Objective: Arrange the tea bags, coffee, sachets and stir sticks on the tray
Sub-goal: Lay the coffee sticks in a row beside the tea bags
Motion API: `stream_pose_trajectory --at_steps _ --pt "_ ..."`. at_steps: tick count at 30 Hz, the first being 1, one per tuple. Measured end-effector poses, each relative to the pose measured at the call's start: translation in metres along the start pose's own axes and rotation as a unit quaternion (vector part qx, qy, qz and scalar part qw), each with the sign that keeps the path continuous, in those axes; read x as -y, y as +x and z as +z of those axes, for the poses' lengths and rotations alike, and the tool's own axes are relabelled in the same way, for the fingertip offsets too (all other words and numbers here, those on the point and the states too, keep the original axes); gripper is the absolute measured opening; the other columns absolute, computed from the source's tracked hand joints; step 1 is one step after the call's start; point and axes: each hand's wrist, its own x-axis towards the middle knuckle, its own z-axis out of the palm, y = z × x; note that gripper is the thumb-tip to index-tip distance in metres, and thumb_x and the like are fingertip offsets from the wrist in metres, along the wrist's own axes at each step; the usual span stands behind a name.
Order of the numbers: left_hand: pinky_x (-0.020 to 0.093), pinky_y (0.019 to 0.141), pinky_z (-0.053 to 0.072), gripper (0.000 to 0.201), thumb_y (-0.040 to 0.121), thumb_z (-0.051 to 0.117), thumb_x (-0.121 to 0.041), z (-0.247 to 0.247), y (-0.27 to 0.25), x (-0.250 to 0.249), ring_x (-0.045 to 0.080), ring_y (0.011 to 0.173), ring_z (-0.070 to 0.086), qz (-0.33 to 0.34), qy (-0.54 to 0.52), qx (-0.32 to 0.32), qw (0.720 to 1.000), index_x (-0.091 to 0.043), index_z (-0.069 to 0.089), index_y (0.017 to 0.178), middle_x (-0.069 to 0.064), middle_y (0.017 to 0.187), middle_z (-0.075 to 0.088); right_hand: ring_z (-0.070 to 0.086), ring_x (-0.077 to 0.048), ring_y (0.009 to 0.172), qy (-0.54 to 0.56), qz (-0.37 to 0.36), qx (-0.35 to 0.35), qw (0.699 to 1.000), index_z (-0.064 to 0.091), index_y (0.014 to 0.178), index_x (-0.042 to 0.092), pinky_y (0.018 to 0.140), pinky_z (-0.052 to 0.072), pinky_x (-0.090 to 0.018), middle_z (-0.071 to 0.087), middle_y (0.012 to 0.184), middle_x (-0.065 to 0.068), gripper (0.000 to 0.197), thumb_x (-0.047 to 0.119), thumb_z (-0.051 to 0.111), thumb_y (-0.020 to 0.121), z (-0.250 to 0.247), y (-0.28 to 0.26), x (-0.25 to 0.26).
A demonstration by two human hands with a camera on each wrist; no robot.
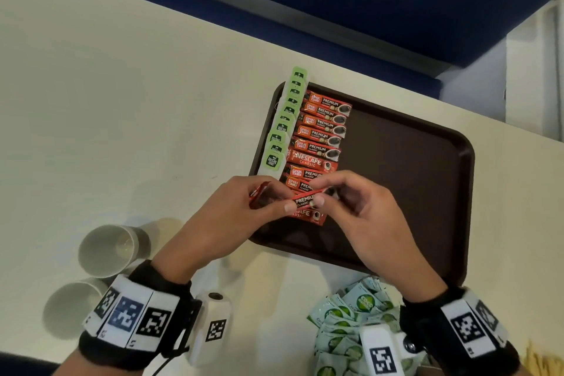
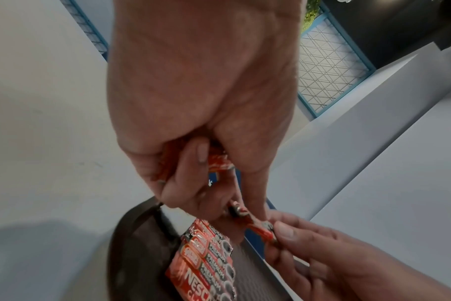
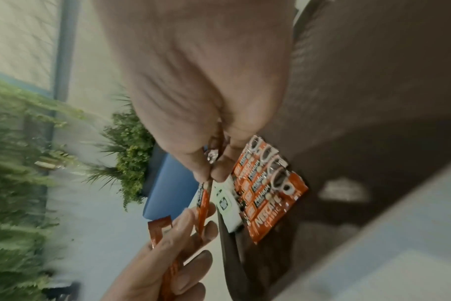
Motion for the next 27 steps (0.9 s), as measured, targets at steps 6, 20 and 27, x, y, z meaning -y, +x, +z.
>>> stream_pose_trajectory --at_steps 6,20,27 --pt "0.031 0.078 0.058 0.007 0.088 0.088 -0.031 0.001 0.001 0.017 0.02 0.087 0.076 -0.028 -0.004 -0.054 0.998 -0.029 0.084 0.093 -0.001 0.087 0.08 0.07 -0.011 0.101 -0.137 -0.015 -0.002 0.99 0.073 0.111 0.032 0.081 0.057 -0.023 0.073 0.109 0.016 0.028 0.022 0.087 0.089 0.014 -0.017 -0.023" --pt "0.002 0.063 0.044 0.006 0.099 0.075 -0.035 -0.005 0.0 0.025 -0.011 0.073 0.065 -0.017 0.039 -0.184 0.982 -0.032 0.08 0.1 -0.014 0.096 0.079 0.052 -0.02 0.106 -0.459 -0.104 -0.064 0.88 0.075 0.11 0.025 0.083 0.052 -0.039 0.062 0.115 0.005 0.032 0.038 0.087 0.083 0.042 -0.019 -0.065" --pt "0.005 0.064 0.047 0.005 0.1 0.074 -0.035 -0.006 0.0 0.023 0.004 0.077 0.068 -0.021 0.015 -0.184 0.983 -0.033 0.076 0.104 -0.014 0.093 0.077 0.053 -0.019 0.11 -0.457 -0.104 -0.066 0.881 0.074 0.116 0.025 0.086 0.053 -0.038 0.062 0.119 0.005 0.037 0.039 0.086 0.084 0.04 -0.018 -0.062"
